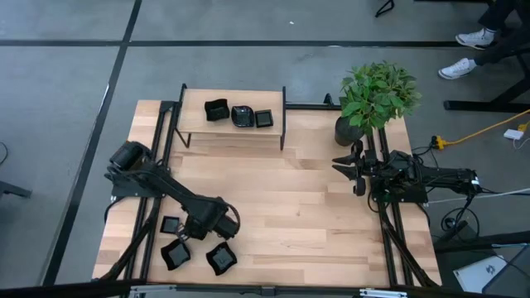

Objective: Pick & Place Mini shaped plates
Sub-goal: Stack the distorted square plate on top of the distorted square plates on the shelf

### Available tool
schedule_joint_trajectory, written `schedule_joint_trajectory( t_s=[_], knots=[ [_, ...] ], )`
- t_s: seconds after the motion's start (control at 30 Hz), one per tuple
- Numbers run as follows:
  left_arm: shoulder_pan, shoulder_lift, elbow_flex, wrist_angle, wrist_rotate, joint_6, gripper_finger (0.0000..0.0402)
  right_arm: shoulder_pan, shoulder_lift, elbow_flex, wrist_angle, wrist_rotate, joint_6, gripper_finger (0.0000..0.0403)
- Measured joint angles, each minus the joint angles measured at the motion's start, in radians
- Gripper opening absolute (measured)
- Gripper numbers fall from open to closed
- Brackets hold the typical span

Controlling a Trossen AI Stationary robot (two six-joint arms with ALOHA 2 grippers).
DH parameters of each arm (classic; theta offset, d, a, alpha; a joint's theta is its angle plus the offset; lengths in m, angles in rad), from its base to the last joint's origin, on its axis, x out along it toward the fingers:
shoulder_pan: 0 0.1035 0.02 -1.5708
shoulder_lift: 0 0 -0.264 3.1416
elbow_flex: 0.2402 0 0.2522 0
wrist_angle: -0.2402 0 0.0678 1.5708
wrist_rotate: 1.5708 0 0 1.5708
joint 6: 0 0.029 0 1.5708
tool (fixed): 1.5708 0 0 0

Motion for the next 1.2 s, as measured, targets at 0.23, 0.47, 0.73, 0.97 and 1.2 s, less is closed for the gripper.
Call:
schedule_joint_trajectory(
  t_s=[0.23, 0.47, 0.73, 0.97, 1.2],
  knots=[
    [0.002, -0.071, 0.006, 0.004, -0.194, 0.0, 0.0005, 0.0, 0.0, 0.0, 0.0, 0.0, 0.0, 0.0103],
    [0.059, -0.039, 0.004, 0.01, -0.205, -0.052, 0.0006, 0.0, 0.0, 0.0, 0.0, 0.0, 0.0, 0.0103],
    [0.114, -0.035, 0.004, 0.01, -0.096, -0.193, 0.0048, 0.0, 0.0, 0.0, 0.0, 0.0, 0.0, 0.0103],
    [0.123, -0.035, 0.004, 0.014, -0.068, -0.26, 0.0088, 0.0, 0.0, 0.0, 0.0, 0.0, 0.0, 0.0103],
    [0.123, 0.001, 0.004, 0.041, -0.068, -0.297, 0.0108, 0.0, 0.0, 0.0, 0.0, 0.0, 0.0, 0.0103]
  ],
)
